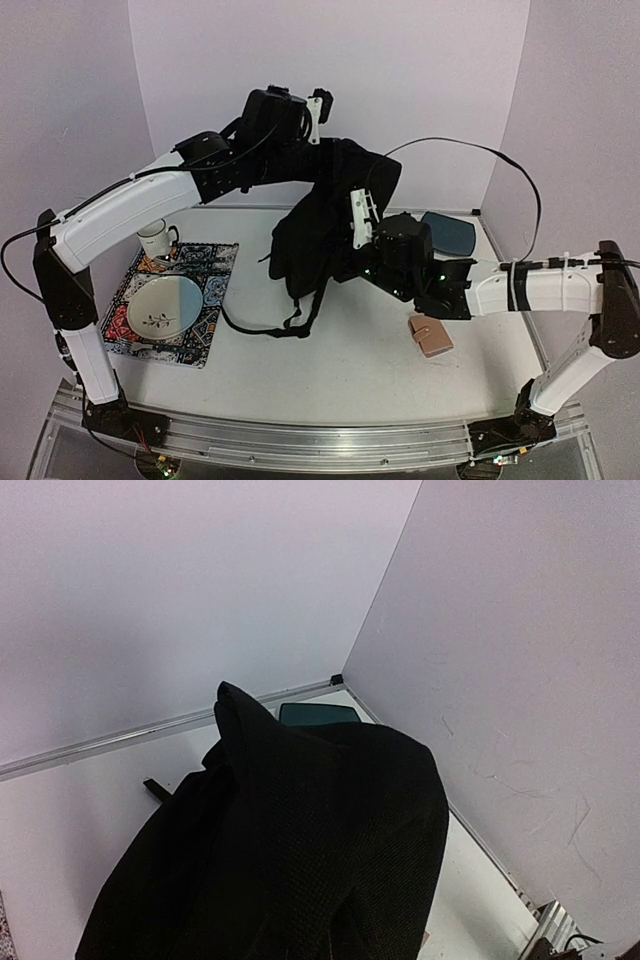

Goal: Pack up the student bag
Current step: Turn over the student bag at the center of the board.

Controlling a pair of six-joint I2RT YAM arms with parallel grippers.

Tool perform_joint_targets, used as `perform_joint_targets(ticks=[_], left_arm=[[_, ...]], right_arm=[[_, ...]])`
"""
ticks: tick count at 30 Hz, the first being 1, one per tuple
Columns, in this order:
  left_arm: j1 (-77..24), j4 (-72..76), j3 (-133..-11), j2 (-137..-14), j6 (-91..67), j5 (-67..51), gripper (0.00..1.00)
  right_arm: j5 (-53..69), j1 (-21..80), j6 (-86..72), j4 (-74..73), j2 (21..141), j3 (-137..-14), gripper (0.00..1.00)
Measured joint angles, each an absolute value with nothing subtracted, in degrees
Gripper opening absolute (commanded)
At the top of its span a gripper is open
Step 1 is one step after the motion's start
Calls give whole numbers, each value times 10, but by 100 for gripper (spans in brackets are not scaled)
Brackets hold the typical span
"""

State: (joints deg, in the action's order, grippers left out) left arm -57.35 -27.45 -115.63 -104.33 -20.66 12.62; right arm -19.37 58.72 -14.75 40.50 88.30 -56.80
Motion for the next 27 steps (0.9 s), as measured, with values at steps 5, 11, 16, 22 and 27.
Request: perform_joint_targets(ticks=[5, 11, 16, 22, 27], left_arm=[[-573, -259, -1170, -1044, -207, 121, 0], [-571, -182, -1121, -1025, -229, 115, 0], [-557, -105, -981, -953, -270, 117, 0], [-552, -38, -755, -830, -323, 151, 0], [-550, -26, -599, -759, -364, 208, 2]], right_arm=[[-259, 587, -47, 316, 836, -588, 0], [-335, 585, 93, 206, 793, -630, 0], [-344, 584, 171, 100, 789, -683, 0], [-265, 582, 177, 10, 816, -724, 0], [-171, 582, 141, 25, 899, -747, 3]])
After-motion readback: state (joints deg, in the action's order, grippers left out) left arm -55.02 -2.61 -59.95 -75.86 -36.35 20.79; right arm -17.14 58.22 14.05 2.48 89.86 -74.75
